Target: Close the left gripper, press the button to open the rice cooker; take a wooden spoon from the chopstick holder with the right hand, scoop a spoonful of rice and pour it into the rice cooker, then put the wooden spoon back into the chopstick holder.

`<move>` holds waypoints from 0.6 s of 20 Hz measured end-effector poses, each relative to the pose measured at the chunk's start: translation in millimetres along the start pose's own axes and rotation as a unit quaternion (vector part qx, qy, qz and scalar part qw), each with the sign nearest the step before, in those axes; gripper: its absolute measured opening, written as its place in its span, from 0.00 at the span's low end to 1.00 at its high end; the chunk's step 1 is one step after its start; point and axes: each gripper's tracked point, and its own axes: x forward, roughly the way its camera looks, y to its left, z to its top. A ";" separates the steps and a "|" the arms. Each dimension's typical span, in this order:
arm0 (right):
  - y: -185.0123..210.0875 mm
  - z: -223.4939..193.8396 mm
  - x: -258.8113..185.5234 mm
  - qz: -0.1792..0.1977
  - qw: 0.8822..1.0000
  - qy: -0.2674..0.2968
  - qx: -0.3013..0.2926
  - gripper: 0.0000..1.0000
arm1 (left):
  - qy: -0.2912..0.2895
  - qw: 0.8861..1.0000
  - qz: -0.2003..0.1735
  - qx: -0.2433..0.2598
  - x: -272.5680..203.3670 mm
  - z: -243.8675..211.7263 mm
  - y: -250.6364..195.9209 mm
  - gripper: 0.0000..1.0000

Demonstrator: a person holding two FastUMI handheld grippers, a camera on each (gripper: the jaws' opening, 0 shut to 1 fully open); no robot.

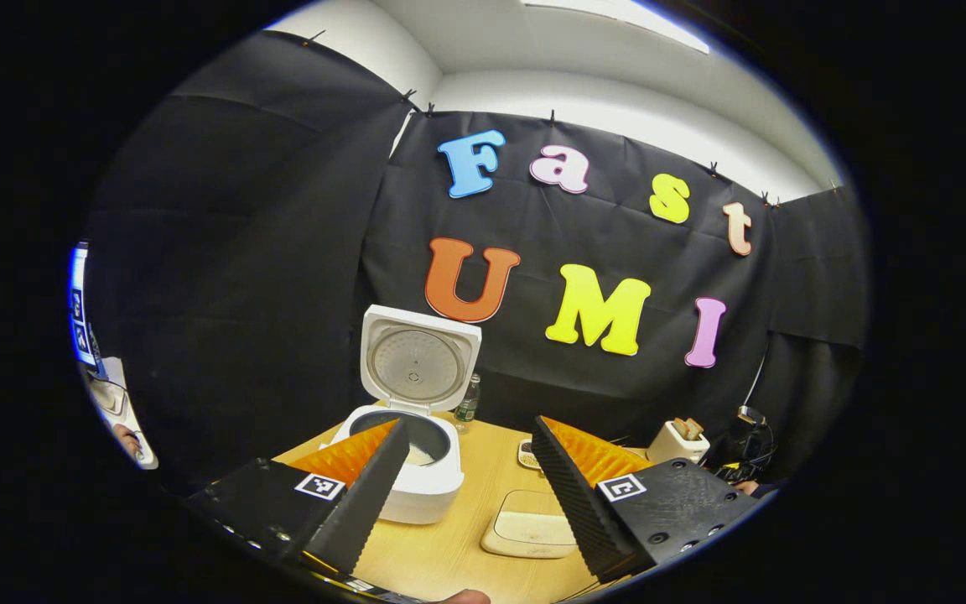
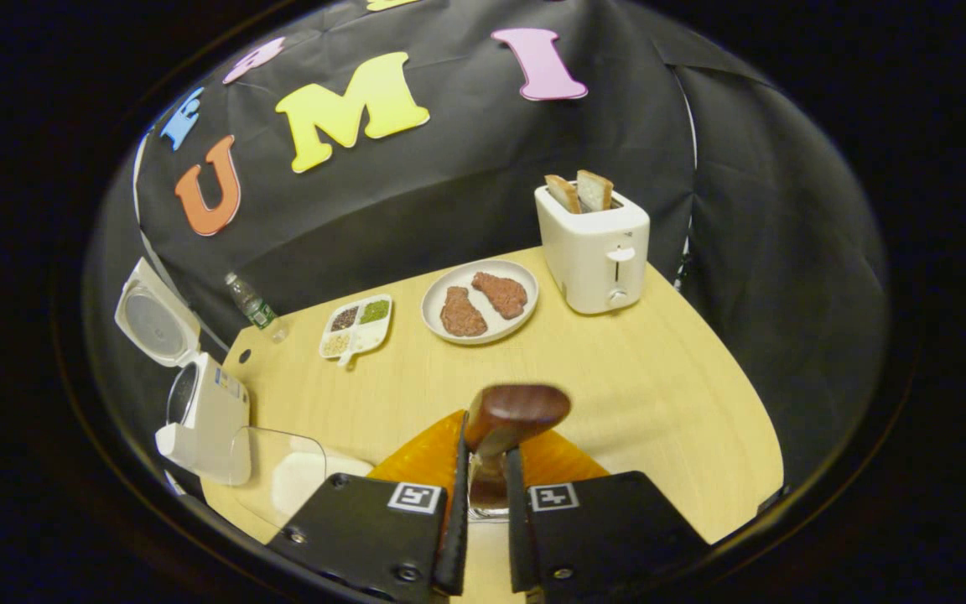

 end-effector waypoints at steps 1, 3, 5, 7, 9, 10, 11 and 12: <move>4.6 4.5 -2.8 -0.002 1.000 -0.010 -0.004 0.31 | -0.001 1.000 -0.007 0.002 3.4 2.3 2.8 0.94; 8.6 10.5 -15.0 -0.011 0.999 -0.027 -0.020 0.50 | 0.000 1.000 -0.020 0.007 11.9 6.6 9.3 0.94; 12.7 21.2 -30.7 -0.026 0.998 -0.051 -0.029 0.72 | 0.005 0.999 -0.032 0.011 20.0 8.0 14.3 0.94; 15.3 28.4 -47.7 -0.041 0.996 -0.073 -0.026 0.78 | 0.006 0.999 -0.046 0.009 28.8 11.9 16.9 0.94; 15.5 37.0 -66.6 -0.059 0.993 -0.095 -0.026 0.80 | 0.006 0.998 -0.058 0.009 38.3 16.8 19.5 0.94; 19.9 39.0 -77.3 -0.060 0.993 -0.102 -0.029 0.80 | 0.005 0.998 -0.062 0.013 43.5 18.6 20.6 0.94; 23.9 42.7 -86.9 -0.059 0.992 -0.109 -0.032 0.84 | 0.004 0.998 -0.065 0.019 49.4 22.2 21.4 0.94; 28.1 45.8 -96.4 -0.058 0.991 -0.115 -0.036 0.91 | 0.001 0.997 -0.067 0.024 55.3 24.9 21.8 0.94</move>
